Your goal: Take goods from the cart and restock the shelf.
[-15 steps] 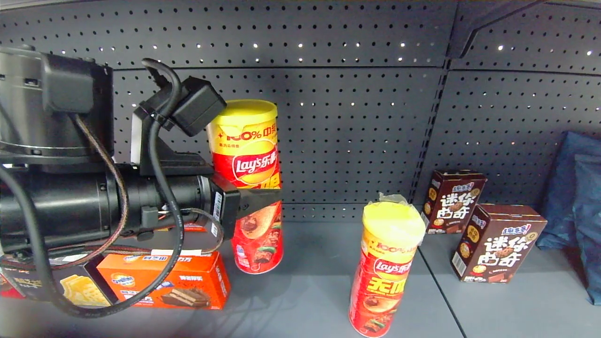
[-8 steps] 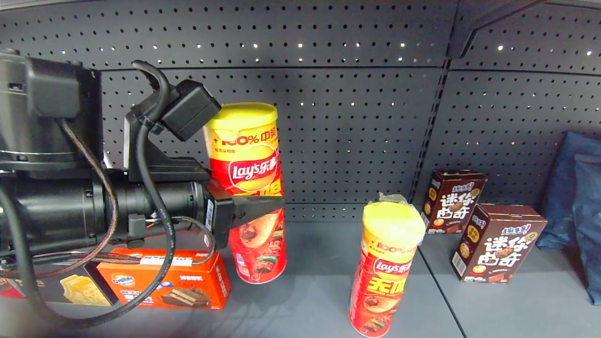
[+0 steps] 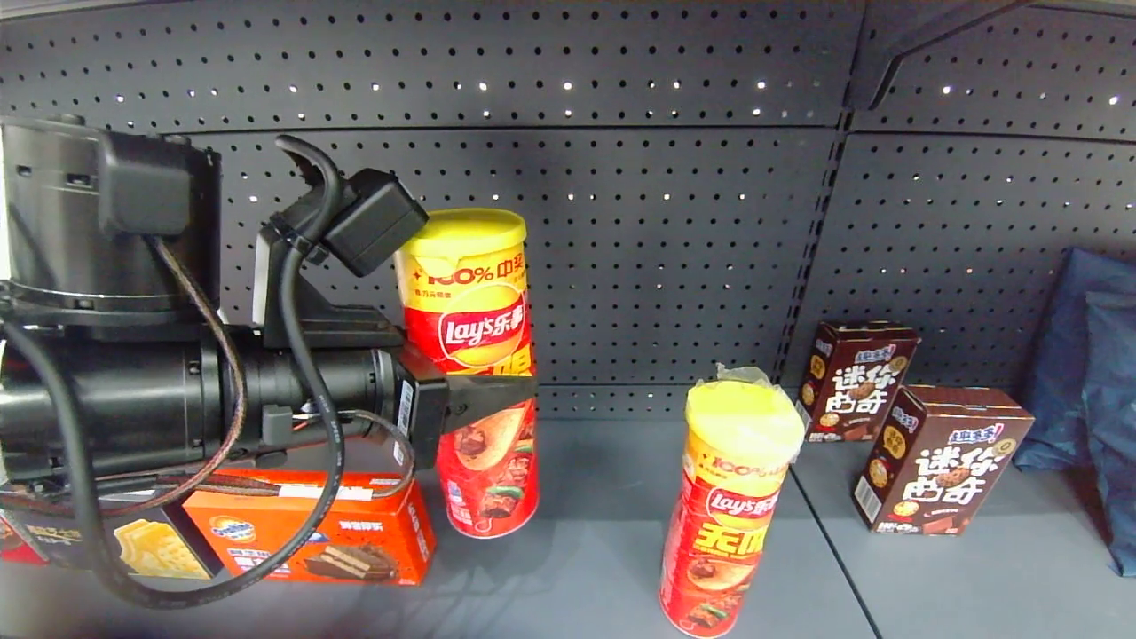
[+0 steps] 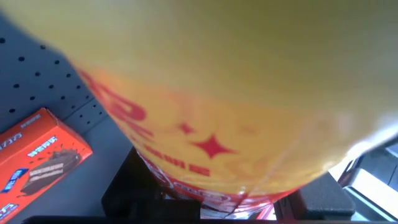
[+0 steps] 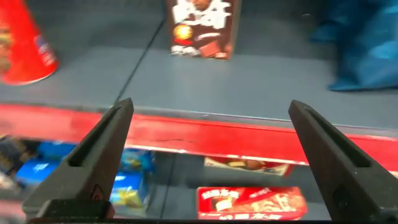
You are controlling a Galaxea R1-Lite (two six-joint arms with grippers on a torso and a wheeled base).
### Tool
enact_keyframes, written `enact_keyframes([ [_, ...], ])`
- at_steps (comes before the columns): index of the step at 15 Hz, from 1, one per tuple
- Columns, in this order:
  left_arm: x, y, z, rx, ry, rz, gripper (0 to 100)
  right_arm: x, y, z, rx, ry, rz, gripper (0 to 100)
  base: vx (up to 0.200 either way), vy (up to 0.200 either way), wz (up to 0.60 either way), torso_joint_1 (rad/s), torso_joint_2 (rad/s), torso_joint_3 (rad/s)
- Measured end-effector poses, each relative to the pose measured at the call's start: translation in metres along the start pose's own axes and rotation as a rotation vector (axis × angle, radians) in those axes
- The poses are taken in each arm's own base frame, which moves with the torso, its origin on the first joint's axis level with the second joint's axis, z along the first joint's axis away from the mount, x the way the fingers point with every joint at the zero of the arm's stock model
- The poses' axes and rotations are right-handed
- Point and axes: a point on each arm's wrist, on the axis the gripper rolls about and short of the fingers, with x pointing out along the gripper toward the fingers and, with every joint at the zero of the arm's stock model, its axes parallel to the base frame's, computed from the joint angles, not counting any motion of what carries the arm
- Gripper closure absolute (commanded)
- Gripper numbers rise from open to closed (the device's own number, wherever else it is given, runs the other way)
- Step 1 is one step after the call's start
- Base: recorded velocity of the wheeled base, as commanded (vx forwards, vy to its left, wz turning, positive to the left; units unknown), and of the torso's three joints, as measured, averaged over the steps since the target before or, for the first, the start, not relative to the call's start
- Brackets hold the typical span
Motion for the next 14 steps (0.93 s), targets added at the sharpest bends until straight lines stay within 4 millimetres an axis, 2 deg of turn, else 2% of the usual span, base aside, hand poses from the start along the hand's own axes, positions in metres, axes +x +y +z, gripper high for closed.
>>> enact_keyframes([
  [3, 0.007, 0.005, 0.002, 0.001, -0.024, -0.009, 100, -0.005, 0.001, -0.001, 0.002, -0.063, -0.048, 0, 0.000, 0.000, 0.00, 0.000, 0.00, 0.000],
  [5, 0.019, 0.009, 0.011, 0.030, -0.127, -0.030, 100, -0.006, 0.001, -0.002, 0.001, -0.078, -0.053, 0, 0.000, 0.000, 0.00, 0.000, 0.00, 0.000],
  [7, 0.033, 0.014, 0.012, 0.041, -0.162, -0.037, 100, -0.006, 0.001, -0.002, 0.001, -0.085, -0.055, 0, 0.000, 0.000, 0.00, 0.000, 0.00, 0.000],
  [10, 0.050, 0.016, 0.004, 0.040, -0.144, -0.056, 100, -0.006, 0.001, -0.002, 0.001, -0.089, -0.056, 0, 0.000, 0.000, 0.00, 0.000, 0.00, 0.000],
  [14, 0.064, 0.018, -0.002, 0.013, -0.118, -0.064, 100, -0.007, 0.001, -0.002, 0.001, -0.090, -0.055, 0, 0.000, 0.000, 0.00, 0.000, 0.00, 0.000],
])
